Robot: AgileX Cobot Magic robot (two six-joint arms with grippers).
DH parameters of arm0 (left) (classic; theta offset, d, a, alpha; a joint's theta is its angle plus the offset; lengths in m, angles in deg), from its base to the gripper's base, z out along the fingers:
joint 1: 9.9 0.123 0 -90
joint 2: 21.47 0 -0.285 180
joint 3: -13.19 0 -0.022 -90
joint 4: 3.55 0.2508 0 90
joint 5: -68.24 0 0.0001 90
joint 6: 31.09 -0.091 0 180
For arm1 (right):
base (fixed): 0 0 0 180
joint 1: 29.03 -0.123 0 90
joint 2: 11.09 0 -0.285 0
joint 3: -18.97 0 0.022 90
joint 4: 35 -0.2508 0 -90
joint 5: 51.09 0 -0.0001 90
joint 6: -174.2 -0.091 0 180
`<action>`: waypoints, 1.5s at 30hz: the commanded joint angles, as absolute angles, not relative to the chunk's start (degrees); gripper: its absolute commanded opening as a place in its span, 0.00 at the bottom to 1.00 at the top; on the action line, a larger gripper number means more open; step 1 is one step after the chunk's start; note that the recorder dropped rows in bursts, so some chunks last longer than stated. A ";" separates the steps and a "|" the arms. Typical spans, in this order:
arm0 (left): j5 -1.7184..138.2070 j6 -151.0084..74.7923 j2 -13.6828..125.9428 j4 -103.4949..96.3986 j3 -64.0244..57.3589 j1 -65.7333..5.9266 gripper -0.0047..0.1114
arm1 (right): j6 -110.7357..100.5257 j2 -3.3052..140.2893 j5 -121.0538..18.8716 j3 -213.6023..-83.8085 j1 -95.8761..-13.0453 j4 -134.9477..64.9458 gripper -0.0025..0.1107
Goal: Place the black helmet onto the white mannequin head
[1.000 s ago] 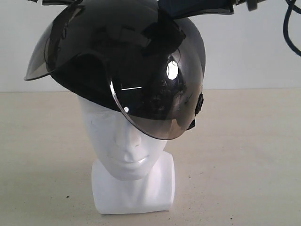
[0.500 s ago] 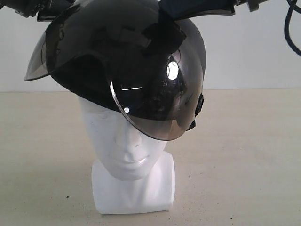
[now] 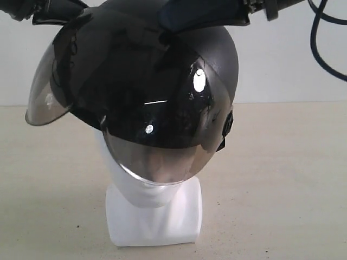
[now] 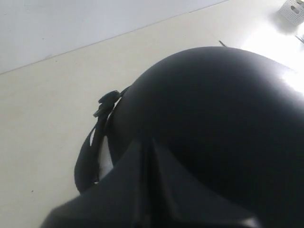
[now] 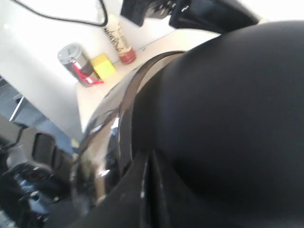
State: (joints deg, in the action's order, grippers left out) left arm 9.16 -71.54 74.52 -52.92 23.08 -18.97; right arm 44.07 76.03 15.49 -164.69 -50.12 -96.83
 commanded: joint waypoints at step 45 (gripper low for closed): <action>-1.72 -79.19 64.15 -62.67 15.01 -21.80 0.08 | 38.28 73.61 5.71 -164.46 -58.33 -98.13 0.02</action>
State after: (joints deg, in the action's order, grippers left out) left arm -1.67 -78.25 63.05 -63.38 14.91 -21.60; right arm 37.24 71.91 6.28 -164.50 -58.21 -97.80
